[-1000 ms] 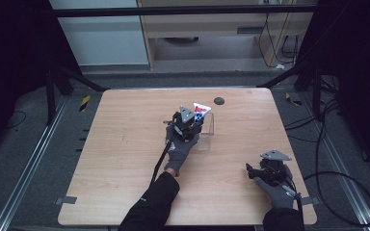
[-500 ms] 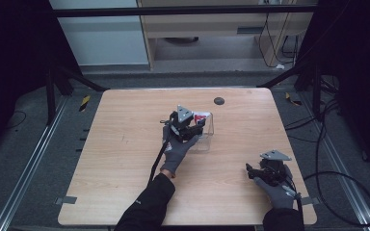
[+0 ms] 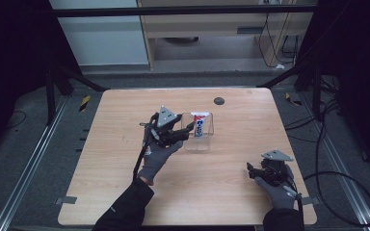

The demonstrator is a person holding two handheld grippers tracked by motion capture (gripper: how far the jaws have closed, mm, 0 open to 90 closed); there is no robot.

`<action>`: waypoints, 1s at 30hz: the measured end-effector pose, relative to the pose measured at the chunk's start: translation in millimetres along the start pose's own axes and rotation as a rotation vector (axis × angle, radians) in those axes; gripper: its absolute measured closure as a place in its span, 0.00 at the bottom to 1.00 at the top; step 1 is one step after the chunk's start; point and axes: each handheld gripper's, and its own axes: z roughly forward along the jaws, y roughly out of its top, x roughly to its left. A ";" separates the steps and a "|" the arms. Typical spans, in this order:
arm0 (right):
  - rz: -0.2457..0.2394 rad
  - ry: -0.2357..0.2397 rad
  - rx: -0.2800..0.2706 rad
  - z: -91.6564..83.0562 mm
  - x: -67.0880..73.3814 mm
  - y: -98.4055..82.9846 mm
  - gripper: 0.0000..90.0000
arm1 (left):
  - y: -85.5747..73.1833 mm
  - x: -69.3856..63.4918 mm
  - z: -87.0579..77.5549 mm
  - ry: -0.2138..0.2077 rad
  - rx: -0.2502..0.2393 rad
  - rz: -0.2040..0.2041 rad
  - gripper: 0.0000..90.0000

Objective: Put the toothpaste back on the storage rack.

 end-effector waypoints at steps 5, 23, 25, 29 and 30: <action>0.001 -0.002 -0.005 -1.8 0.0 0.0 0.25 | -12.1 10.2 -21.7 0.013 0.026 -0.002 0.44; 0.006 -0.003 -0.007 -5.4 0.5 -2.4 0.22 | -79.3 47.8 -76.0 0.089 0.145 -0.050 0.43; 0.005 -0.001 -0.004 -5.6 0.9 -3.3 0.21 | -85.3 53.7 -81.6 0.111 0.154 -0.061 0.43; -0.002 -0.007 -0.002 -6.1 1.7 -4.7 0.20 | -97.0 66.0 -94.2 0.154 0.164 -0.074 0.42; -0.003 -0.009 -0.001 -6.1 1.7 -4.8 0.20 | -97.0 66.0 -94.2 0.154 0.164 -0.074 0.42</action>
